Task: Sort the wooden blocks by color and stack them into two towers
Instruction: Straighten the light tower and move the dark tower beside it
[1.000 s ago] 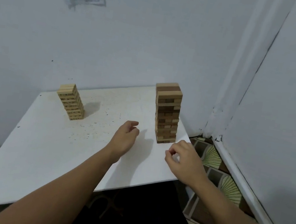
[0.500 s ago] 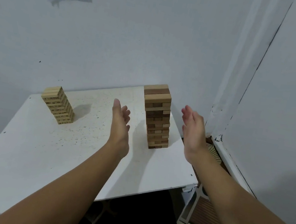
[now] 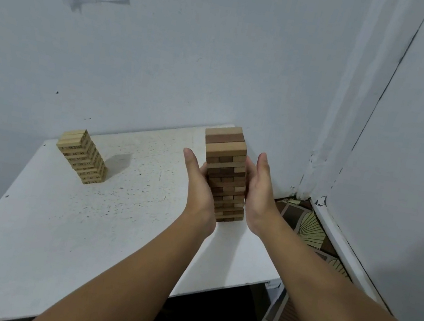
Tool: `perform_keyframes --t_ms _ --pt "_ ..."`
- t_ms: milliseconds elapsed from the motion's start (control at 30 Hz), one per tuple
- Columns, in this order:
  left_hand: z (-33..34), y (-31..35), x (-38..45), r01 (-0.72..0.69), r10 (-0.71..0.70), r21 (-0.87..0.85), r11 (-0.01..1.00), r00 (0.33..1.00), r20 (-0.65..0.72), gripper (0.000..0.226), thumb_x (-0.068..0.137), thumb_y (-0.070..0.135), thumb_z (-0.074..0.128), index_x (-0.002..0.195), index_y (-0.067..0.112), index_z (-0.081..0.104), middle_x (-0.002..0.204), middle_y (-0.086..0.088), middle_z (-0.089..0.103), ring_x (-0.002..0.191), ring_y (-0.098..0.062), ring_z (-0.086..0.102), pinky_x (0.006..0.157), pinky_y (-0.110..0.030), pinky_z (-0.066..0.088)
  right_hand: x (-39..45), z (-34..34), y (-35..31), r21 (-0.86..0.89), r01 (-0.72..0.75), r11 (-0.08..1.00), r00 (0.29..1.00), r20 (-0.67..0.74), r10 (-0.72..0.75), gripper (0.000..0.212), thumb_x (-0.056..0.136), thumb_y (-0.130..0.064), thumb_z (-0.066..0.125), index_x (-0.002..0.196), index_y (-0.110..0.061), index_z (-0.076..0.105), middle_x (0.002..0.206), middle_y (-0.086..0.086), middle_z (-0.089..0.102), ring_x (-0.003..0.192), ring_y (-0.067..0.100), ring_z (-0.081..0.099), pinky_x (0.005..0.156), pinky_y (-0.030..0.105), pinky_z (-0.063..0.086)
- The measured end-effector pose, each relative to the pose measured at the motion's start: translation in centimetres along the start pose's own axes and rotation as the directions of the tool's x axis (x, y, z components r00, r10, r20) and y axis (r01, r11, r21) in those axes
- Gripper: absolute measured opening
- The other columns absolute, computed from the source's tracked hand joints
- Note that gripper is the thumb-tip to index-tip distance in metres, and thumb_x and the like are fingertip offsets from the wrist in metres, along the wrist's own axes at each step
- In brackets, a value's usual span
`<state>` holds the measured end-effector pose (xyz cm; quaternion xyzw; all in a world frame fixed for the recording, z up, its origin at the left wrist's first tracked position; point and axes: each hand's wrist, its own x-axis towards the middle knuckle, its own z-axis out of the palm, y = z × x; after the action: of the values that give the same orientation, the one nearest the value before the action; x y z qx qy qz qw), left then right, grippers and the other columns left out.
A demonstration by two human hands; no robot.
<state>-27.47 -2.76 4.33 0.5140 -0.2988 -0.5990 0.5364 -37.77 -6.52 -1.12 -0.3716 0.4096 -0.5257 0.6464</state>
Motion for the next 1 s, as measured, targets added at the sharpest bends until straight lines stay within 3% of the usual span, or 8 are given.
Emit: perform_keyframes --t_ms 200,333,433,567,667,733,867,1000 --pt "0.3 -0.5 0.5 0.002 -0.001 -0.047 0.999 1.000 0.015 0.101 0.087 0.092 0.012 0.125 0.022 0.074 0.119 -0.002 0.077 0.116 -0.020 0.071 0.105 -0.046 0.050 -0.3 1.0 -0.3 0.021 -0.025 0.999 1.000 0.016 0.025 0.118 0.063 -0.102 0.046 0.157 -0.031 0.041 0.158 -0.006 0.047 0.146 0.016 0.044 0.124 0.051 0.029" --pt "0.5 -0.5 0.4 -0.001 0.002 -0.051 0.999 1.000 0.019 0.099 0.088 0.091 0.013 0.125 0.023 0.074 0.119 -0.001 0.077 0.116 -0.020 0.071 0.105 -0.045 0.050 -0.3 1.1 -0.3 0.031 -0.029 0.999 0.999 0.016 0.029 0.116 0.066 -0.101 0.046 0.157 -0.029 0.041 0.158 -0.005 0.047 0.144 0.015 0.046 0.124 0.050 0.030" --pt "0.5 -0.5 0.3 -0.007 0.009 -0.057 0.998 0.999 0.041 0.099 0.089 0.090 0.013 0.125 0.021 0.074 0.118 -0.001 0.077 0.116 -0.020 0.071 0.104 -0.044 0.051 -0.4 1.2 -0.4 0.009 -0.027 1.000 0.999 0.026 0.027 0.098 0.082 -0.091 0.034 0.157 -0.027 0.041 0.154 -0.003 0.053 0.140 0.016 0.051 0.122 0.050 0.033" --pt "0.1 -0.5 0.4 -0.002 0.003 -0.019 1.000 1.000 0.006 0.097 0.088 0.091 0.015 0.130 0.024 0.071 0.124 0.000 0.075 0.122 -0.018 0.067 0.099 -0.041 0.051 -0.7 1.1 -0.9 -0.048 -0.007 0.999 1.000 -0.004 0.006 0.110 0.072 -0.100 0.039 0.158 -0.030 0.039 0.160 -0.007 0.043 0.148 0.013 0.040 0.125 0.049 0.026" --pt "-0.3 0.1 0.4 -0.031 0.031 0.011 0.999 0.998 -0.051 0.112 0.079 0.098 0.018 0.152 0.019 0.050 0.158 -0.004 0.048 0.150 -0.027 0.037 0.119 -0.045 0.030 -1.2 1.2 -2.1 -0.116 0.092 0.989 0.991 -0.090 -0.103 0.080 0.097 -0.078 0.021 0.160 -0.030 0.035 0.162 -0.014 0.039 0.150 0.001 0.031 0.124 0.032 0.022" --pt "-0.4 0.8 0.5 -0.088 0.089 0.018 0.996 0.993 -0.073 0.105 0.085 0.093 0.015 0.155 0.023 0.047 0.163 0.003 0.041 0.156 -0.020 0.025 0.116 -0.036 0.017 -1.2 1.1 -2.7 -0.116 0.156 0.981 0.983 -0.078 -0.165 0.066 0.107 -0.062 0.015 0.160 -0.027 0.034 0.162 -0.014 0.038 0.149 -0.001 0.030 0.120 0.025 0.022" --pt "0.0 2.0 0.1 -0.164 0.165 0.033 0.986 0.986 -0.035 0.095 0.088 0.089 0.014 0.152 0.029 0.051 0.159 0.009 0.046 0.152 -0.012 0.031 0.106 -0.033 0.020 -1.7 1.8 -3.9 -0.160 0.216 0.963 0.974 -0.030 -0.224 0.061 0.109 -0.054 0.012 0.159 -0.027 0.035 0.159 -0.017 0.040 0.146 -0.004 0.033 0.105 0.010 0.032" --pt "-1.9 2.4 0.3 -0.170 0.180 0.090 0.981 0.978 -0.108 0.059 0.107 0.058 0.024 0.145 0.025 0.055 0.147 0.002 0.058 0.143 -0.014 0.044 0.123 -0.040 0.025 -2.1 0.6 -4.1 -0.248 0.235 0.940 0.969 -0.018 -0.247 0.052 0.112 -0.044 0.017 0.155 -0.029 0.041 0.155 -0.014 0.044 0.138 -0.005 0.039 0.092 0.001 0.030"
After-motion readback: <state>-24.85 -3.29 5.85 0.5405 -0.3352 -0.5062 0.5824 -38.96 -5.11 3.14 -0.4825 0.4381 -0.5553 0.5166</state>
